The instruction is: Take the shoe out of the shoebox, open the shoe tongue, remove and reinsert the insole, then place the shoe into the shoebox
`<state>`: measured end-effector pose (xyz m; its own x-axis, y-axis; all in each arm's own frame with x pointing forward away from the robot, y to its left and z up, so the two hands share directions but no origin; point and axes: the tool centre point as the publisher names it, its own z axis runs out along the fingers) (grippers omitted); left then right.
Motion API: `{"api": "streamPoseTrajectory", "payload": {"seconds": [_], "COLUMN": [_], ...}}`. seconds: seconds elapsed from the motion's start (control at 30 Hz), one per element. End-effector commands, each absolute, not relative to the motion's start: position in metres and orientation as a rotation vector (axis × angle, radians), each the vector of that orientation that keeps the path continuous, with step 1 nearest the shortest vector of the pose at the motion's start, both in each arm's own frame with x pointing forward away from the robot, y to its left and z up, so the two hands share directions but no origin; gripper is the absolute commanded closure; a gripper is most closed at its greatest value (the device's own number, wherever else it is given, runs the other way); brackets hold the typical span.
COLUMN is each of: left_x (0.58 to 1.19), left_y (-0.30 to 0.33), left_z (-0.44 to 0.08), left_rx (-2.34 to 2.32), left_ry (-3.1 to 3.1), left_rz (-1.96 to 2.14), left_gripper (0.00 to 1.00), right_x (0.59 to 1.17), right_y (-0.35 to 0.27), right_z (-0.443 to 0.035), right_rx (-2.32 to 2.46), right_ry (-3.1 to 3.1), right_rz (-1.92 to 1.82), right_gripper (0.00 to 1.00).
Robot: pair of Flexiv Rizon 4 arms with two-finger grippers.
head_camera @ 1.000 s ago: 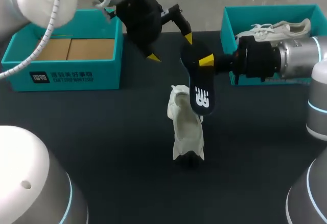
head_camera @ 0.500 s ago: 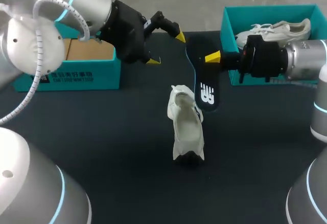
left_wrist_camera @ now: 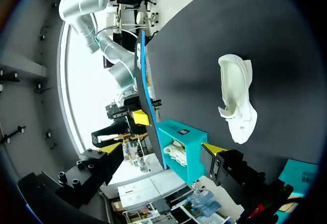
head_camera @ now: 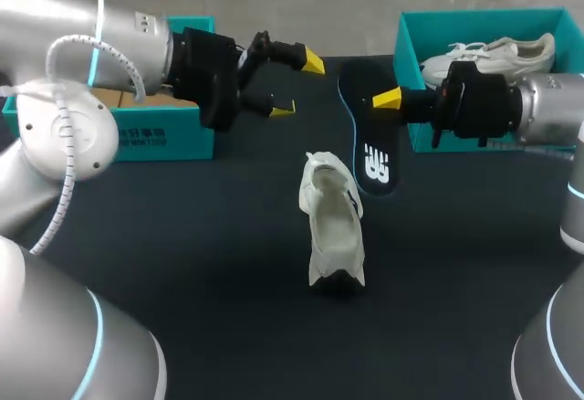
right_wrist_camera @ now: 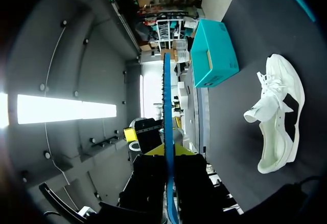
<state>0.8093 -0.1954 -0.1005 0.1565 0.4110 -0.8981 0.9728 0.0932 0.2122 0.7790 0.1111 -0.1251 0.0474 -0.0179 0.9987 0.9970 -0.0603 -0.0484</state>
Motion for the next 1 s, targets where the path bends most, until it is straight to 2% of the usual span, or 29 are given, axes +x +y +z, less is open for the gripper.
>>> {"api": "streamPoseTrajectory", "payload": {"seconds": [0.03, 0.73, 0.8, 0.83, 0.93, 1.0], "left_x": [0.808, 0.809, 0.811, 0.811, 0.813, 0.814], "left_y": [-0.193, -0.238, -0.241, -0.242, -0.245, -0.247], "left_z": [-0.106, -0.121, -0.121, -0.12, -0.119, -0.118], "left_rx": [1.363, 1.234, 1.239, 1.24, 1.246, 1.252], "left_ry": [1.236, 1.103, 1.095, 1.095, 1.089, 1.084], "left_rz": [-0.865, -0.969, -0.975, -0.979, -0.994, -1.005], "left_gripper": [0.0, 0.02, 0.23, 0.5, 0.62, 0.65], "right_x": [0.779, 0.779, 0.778, 0.777, 0.775, 0.774], "right_y": [0.11, 0.127, 0.128, 0.129, 0.129, 0.129], "right_z": [-0.126, -0.118, -0.119, -0.119, -0.122, -0.123], "right_rx": [-1.255, -1.29, -1.288, -1.288, -1.29, -1.293], "right_ry": [-1.125, -1.009, -1.014, -1.017, -1.024, -1.025], "right_rz": [-1.232, -1.305, -1.301, -1.299, -1.293, -1.291], "right_gripper": [1.0, 1.0, 1.0, 1.0, 1.0, 1.0]}}
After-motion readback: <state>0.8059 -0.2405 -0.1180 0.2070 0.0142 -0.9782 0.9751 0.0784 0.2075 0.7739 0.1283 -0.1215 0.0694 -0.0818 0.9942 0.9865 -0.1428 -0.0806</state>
